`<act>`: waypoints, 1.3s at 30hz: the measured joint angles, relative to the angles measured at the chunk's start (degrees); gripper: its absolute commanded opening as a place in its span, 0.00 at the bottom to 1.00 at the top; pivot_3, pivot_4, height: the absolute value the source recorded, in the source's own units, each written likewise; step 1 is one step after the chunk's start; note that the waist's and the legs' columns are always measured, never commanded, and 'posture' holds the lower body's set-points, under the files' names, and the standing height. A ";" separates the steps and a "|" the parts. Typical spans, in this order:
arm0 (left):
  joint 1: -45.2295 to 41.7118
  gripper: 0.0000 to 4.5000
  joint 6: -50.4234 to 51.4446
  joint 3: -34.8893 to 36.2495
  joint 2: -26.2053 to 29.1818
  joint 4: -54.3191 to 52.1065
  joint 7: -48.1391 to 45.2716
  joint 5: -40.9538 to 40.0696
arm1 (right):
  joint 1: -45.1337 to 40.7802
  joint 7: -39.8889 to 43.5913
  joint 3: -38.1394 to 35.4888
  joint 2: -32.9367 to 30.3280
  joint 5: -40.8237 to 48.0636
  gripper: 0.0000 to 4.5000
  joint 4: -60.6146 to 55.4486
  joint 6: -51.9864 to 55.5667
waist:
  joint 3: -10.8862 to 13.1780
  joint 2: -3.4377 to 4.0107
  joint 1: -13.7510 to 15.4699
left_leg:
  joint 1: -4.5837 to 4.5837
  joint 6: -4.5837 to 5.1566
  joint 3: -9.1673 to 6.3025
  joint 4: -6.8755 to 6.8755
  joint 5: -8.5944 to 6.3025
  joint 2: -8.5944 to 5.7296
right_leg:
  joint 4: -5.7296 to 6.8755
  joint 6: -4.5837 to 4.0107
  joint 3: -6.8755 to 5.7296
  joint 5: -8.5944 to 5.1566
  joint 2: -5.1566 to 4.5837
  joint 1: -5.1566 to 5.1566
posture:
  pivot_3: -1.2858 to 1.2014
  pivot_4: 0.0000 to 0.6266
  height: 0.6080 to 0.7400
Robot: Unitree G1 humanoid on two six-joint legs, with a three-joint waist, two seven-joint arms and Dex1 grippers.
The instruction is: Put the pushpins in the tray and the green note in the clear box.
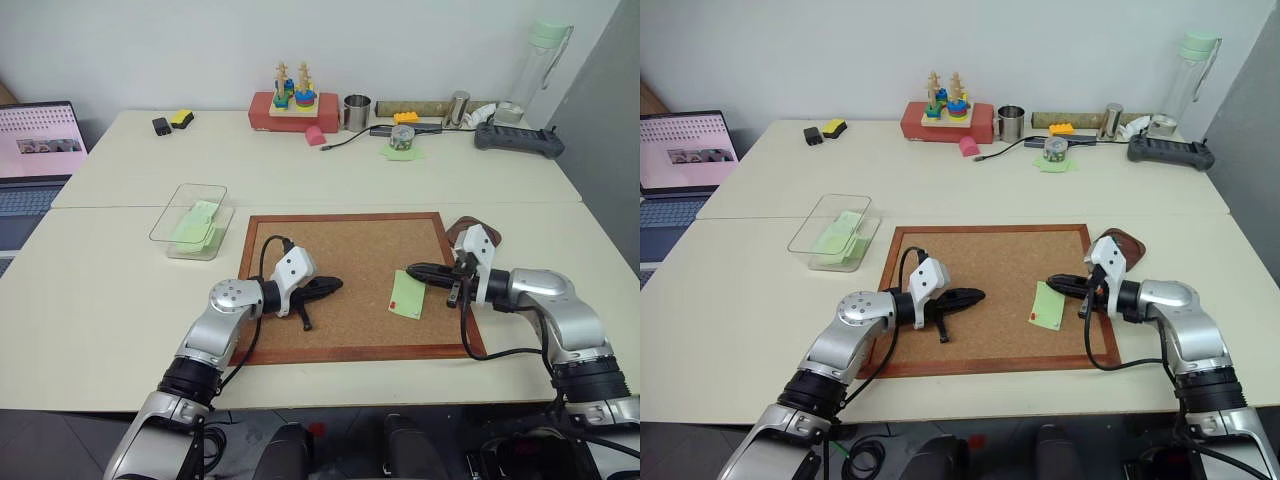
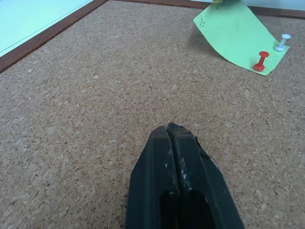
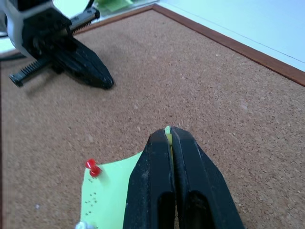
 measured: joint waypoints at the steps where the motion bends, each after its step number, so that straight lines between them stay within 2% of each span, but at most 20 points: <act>1: 0.01 0.00 0.02 0.00 0.00 -0.01 0.00 0.00 | 0.00 -0.27 -0.68 -0.20 0.53 0.00 -0.21 0.44 | 0.00 0.00 0.00 | 0.00 0.00 0.00 0.00 0.00 0.00 | 0.00 0.00 -0.01 0.00 0.00 0.00 | 0.52 0.24 1.00; 5: 0.07 0.00 0.08 -0.09 -0.01 -0.19 0.01 0.04 | 0.01 -2.89 -3.95 -0.33 1.82 0.00 -0.36 2.28 | 0.00 0.00 0.01 | 0.00 0.00 0.01 0.00 0.00 0.00 | 0.00 0.00 0.00 0.00 0.00 0.00 | 0.52 0.24 1.00; 11: 0.17 0.00 0.57 -0.11 -0.03 -0.46 0.05 0.05 | -0.41 -11.29 -9.96 -0.22 1.63 0.00 1.70 2.56 | -0.02 0.03 0.02 | 0.03 0.00 0.06 -0.02 0.00 0.00 | 0.00 0.00 0.00 0.00 0.00 0.02 | 0.52 0.24 1.00; 20: 0.15 0.00 0.74 -0.09 -0.02 -0.34 0.04 0.13 | -4.34 -26.39 -9.93 0.81 -8.80 0.00 16.33 -2.91 | -0.08 0.11 -0.04 | 0.16 0.00 0.27 -0.04 0.00 -0.03 | 0.03 0.00 0.13 0.00 0.00 0.06 | 0.52 0.24 1.00; 22: 0.09 0.00 0.73 -0.14 -0.06 -0.34 0.05 0.23 | -6.64 -28.34 -9.93 1.30 -10.22 0.10 19.59 -4.68 | -0.08 0.11 -0.02 | 0.16 0.01 0.29 -0.04 0.00 -0.04 | 0.01 0.00 0.14 0.00 0.01 0.07 | 0.52 0.24 1.00; 24: 0.07 0.00 0.71 -0.20 -0.09 -0.35 -0.03 0.23 | -7.55 -28.61 -9.93 1.60 -10.26 0.16 21.05 -5.76 | -0.09 0.11 0.02 | 0.16 0.01 0.27 -0.05 0.00 -0.03 | 0.00 0.00 0.13 0.00 0.00 0.08 | 0.52 0.24 1.00; 27: 0.06 0.00 0.70 -0.19 -0.09 -0.36 -0.04 0.23 | -7.89 -28.81 -9.96 2.67 -10.15 0.33 22.50 -6.71 | -0.09 0.12 0.03 | 0.16 0.01 0.25 -0.07 0.00 -0.01 | 0.02 0.00 0.12 0.00 0.00 0.08 | 0.52 0.24 1.00; 35: 0.08 0.00 0.74 -0.18 -0.08 -0.38 0.00 0.25 | -7.84 -28.08 -10.72 2.92 -8.99 0.70 22.57 -6.69 | -0.09 0.13 0.00 | 0.16 0.01 0.26 -0.06 0.00 -0.01 | 0.02 0.00 0.13 0.00 0.00 0.08 | 0.52 0.24 1.00; 36: 0.07 0.00 0.74 -0.17 -0.07 -0.38 -0.01 0.25 | -7.72 -27.49 -10.77 2.89 -8.34 0.74 22.03 -6.68 | -0.09 0.13 0.00 | 0.16 0.01 0.26 -0.06 0.00 -0.01 | 0.01 0.00 0.13 0.00 0.00 0.08 | 0.52 0.24 1.00; 39: 0.01 0.00 0.74 -0.21 -0.07 -0.39 -0.03 0.25 | -5.63 -23.51 -10.79 1.81 -6.46 0.74 16.93 -6.63 | -0.09 0.13 0.04 | 0.16 0.01 0.24 -0.08 0.00 0.00 | 0.00 0.00 0.12 0.00 0.00 0.09 | 0.52 0.24 1.00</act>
